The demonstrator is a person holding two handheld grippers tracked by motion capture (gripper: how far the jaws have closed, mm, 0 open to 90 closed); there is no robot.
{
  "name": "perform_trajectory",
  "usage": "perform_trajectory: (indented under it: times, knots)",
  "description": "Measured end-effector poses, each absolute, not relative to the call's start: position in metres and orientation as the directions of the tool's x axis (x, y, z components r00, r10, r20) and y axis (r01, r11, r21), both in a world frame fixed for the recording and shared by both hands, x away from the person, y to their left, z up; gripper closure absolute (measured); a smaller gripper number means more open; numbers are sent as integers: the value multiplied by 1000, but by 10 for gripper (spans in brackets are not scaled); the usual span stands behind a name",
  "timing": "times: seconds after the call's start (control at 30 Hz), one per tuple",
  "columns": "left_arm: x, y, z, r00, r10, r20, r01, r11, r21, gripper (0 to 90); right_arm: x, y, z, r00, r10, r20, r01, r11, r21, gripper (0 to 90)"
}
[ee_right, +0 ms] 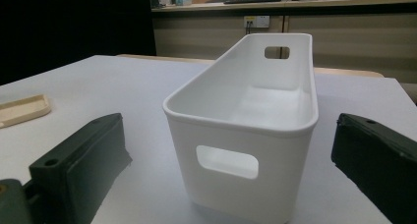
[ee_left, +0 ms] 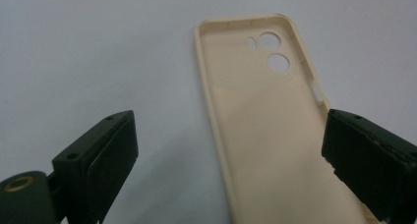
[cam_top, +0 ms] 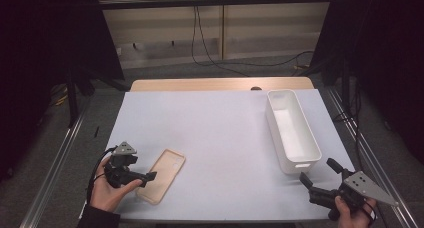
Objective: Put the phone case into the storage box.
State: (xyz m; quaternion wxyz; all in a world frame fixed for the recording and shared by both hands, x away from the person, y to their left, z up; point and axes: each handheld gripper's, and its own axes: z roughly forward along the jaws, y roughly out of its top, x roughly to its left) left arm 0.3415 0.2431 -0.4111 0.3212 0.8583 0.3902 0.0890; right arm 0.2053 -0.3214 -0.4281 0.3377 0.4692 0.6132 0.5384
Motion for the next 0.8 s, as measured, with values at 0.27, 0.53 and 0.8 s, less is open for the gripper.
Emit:
perform_trajectory:
  times: [0.27, 0.53, 0.8]
  knots:
    - [345, 248, -412, 648, 757, -89, 650, -488, 582, 170, 205, -321, -428, -332, 939, 90, 211, -19, 977, 0]
    - [345, 243, -417, 657, 748, -94, 672, -524, 524, 295, 205, -322, -428, -330, 939, 91, 211, -21, 977, 0]
    - [345, 239, -423, 668, 739, -87, 676, -554, 485, 397, 205, -321, -428, -330, 940, 91, 210, -20, 977, 0]
